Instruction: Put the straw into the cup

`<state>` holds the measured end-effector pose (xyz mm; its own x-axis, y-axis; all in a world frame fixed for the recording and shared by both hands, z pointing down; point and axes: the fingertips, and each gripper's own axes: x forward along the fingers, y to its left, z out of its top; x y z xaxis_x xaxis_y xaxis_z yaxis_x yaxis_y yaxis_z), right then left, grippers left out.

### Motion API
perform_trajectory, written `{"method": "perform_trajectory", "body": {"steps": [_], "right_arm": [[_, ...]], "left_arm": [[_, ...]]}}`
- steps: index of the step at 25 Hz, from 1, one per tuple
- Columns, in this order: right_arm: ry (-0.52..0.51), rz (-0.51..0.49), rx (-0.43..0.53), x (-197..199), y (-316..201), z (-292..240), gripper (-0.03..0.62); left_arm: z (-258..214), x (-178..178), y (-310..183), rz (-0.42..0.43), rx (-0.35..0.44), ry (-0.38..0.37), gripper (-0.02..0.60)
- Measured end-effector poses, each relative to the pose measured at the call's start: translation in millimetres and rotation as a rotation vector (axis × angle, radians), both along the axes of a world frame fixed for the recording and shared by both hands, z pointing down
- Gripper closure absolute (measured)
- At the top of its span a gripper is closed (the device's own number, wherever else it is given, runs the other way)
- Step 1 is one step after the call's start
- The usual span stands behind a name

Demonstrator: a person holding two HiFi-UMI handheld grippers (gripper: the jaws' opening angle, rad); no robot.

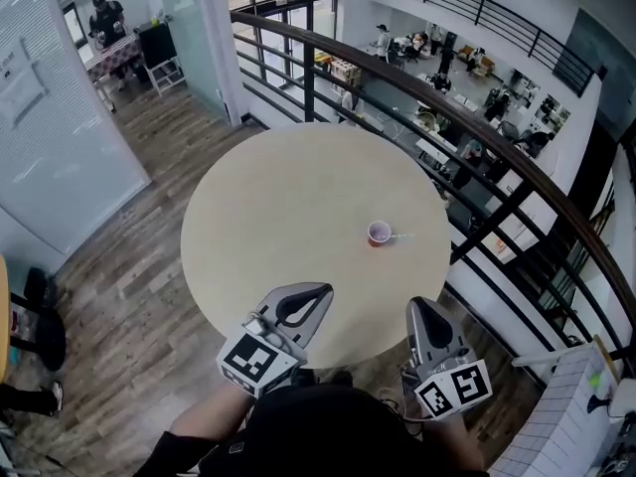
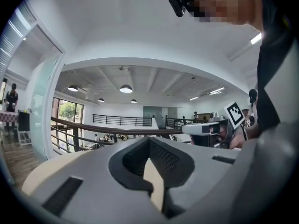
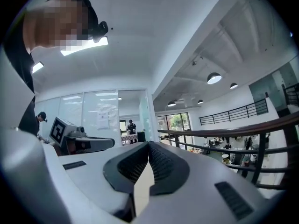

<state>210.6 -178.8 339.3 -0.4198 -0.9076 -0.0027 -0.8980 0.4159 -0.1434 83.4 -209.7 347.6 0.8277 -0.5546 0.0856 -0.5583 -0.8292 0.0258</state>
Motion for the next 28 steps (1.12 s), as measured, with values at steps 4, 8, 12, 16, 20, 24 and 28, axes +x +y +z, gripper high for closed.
{"method": "perform_trajectory", "body": {"steps": [4,8,12,16,20,24,28], "right_arm": [[0.000,-0.016,-0.002,2,0,3,0.574],[-0.010,-0.022,-0.012,1,-4,4,0.574],[-0.001,-0.023,-0.011,-3,-7,4,0.574],[0.006,-0.026,-0.006,-5,-9,5,0.574],[0.007,-0.027,-0.007,-7,-8,5,0.574],[0.008,-0.026,-0.007,-10,-9,4,0.575],[0.007,-0.025,-0.016,-12,-8,8,0.575]], "left_arm": [[7,0,-1,-0.012,-0.015,0.001,0.577],[8,0,-3,-0.015,-0.018,-0.003,0.577],[10,-3,-6,-0.018,-0.020,-0.004,0.577],[10,-4,-8,-0.015,-0.015,-0.008,0.577],[10,-5,-7,-0.016,-0.016,-0.006,0.577],[13,-9,-10,-0.019,-0.025,-0.009,0.577],[17,-13,-9,-0.020,-0.032,-0.008,0.575]]}}
